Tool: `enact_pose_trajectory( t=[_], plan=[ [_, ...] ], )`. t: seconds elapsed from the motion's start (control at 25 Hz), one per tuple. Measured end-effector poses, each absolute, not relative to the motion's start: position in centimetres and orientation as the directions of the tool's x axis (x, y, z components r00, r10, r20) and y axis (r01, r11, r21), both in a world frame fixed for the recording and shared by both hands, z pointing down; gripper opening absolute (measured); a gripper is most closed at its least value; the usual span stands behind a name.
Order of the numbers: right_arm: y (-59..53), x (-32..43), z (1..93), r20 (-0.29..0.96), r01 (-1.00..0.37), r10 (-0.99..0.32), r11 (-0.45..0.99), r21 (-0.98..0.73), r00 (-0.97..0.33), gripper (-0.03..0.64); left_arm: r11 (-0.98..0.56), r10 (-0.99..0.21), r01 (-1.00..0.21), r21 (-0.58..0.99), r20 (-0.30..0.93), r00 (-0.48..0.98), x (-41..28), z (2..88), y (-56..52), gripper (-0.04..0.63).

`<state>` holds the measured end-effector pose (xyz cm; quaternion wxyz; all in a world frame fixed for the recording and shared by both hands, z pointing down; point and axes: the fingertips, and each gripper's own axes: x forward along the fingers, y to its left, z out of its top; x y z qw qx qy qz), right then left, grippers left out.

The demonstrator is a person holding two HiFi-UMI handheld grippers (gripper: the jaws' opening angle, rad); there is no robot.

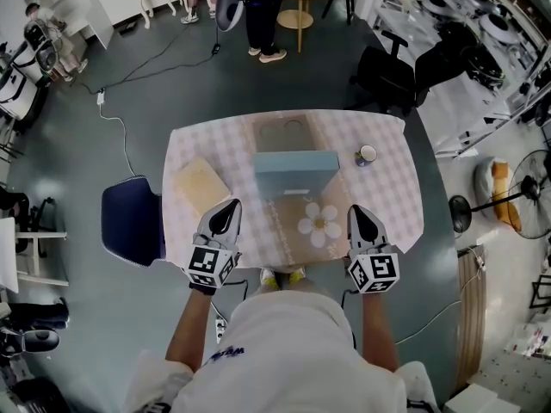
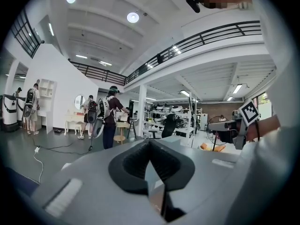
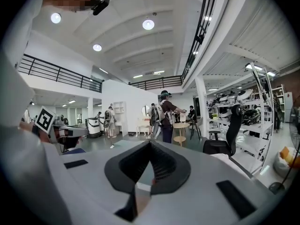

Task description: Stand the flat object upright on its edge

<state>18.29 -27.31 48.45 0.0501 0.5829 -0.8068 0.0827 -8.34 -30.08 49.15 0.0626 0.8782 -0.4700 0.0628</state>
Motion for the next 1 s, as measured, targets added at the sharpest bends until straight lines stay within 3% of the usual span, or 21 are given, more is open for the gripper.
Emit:
enact_pose_trajectory(
  t=[0.6, 1.0],
  plan=[
    [-27.1, 16.3, 48.6, 0.196, -0.946, -0.925, 0.32, -0.061, -0.325, 0.003, -0.572, -0.802, -0.819, 0.048, 0.177, 0.571, -9.4, 49.7, -28.6, 0.002],
    [-27.6, 11.4, 48.1, 0.19, -0.926, -0.908, 0.378, -0.007, -0.372, 0.003, -0.541, -0.822, -0.839, 0.059, 0.177, 0.542, -14.2, 51.3, -28.7, 0.002]
  ],
)
